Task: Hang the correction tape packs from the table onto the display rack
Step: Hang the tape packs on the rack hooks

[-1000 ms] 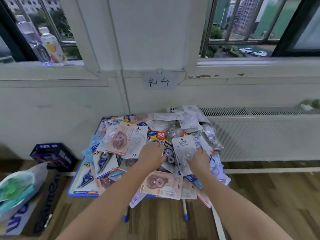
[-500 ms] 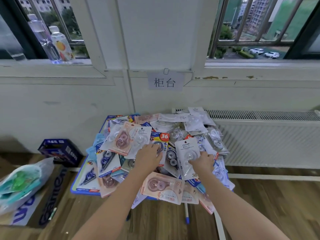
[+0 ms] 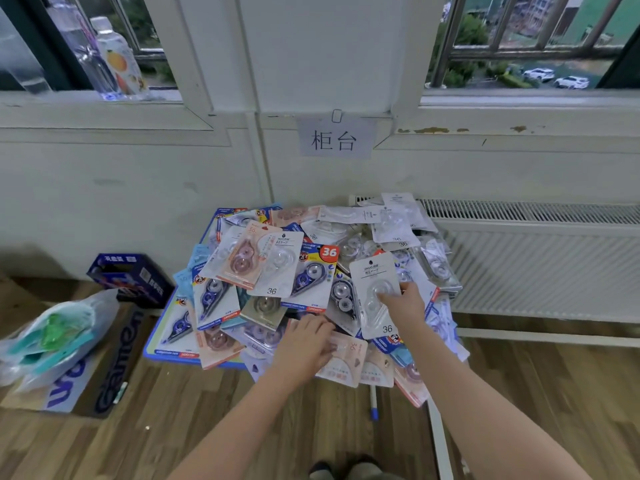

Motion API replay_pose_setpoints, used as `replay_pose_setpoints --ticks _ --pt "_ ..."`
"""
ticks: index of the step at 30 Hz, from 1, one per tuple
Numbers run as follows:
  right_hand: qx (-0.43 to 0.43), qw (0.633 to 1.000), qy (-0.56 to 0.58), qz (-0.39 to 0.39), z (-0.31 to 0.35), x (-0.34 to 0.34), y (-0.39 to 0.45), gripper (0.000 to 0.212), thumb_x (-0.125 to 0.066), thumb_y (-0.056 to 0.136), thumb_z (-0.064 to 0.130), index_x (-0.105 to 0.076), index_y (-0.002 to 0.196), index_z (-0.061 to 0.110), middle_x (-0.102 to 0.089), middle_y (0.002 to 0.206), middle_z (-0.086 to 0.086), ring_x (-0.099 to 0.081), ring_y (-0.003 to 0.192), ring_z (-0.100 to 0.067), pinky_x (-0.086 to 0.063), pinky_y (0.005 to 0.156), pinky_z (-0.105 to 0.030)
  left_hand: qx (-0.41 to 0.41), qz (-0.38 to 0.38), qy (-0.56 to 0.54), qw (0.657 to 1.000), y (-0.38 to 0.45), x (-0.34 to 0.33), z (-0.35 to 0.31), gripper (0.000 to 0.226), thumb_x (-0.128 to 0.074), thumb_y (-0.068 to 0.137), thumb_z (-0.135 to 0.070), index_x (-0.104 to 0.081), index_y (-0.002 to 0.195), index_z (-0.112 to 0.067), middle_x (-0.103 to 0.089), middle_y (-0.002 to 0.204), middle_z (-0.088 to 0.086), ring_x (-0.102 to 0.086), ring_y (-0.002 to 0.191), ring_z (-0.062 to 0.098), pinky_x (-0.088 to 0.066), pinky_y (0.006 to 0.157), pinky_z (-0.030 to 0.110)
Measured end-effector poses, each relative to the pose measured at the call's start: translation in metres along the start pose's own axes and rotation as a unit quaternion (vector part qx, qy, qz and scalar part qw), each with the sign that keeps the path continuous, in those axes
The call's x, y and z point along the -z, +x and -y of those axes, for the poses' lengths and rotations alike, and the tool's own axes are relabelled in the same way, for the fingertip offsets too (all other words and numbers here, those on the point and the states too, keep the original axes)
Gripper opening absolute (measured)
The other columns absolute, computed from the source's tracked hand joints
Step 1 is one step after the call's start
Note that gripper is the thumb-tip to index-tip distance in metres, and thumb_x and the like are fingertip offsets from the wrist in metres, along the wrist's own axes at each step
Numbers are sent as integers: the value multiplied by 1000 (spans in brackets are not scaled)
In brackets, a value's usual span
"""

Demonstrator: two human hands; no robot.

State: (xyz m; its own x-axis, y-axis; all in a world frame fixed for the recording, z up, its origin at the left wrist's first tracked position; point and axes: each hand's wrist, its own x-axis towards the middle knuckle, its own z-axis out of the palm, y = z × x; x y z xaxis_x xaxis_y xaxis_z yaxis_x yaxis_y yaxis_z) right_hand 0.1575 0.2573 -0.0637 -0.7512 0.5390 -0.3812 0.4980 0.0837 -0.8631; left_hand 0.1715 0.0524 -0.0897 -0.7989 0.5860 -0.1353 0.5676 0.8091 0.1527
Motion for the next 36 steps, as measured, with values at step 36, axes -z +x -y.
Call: replay_pose_setpoints --ticks 36 --pt "139 973 183 -5 73 74 -35 17 -66 88 30 -59 104 29 -63 96 5 -59 98 -18 -45 85 -33 107 -180 -609 765 53 123 5 35 -66 89 -23 -46 117 -29 -65 107 -5 -64 99 13 -50 84 29"
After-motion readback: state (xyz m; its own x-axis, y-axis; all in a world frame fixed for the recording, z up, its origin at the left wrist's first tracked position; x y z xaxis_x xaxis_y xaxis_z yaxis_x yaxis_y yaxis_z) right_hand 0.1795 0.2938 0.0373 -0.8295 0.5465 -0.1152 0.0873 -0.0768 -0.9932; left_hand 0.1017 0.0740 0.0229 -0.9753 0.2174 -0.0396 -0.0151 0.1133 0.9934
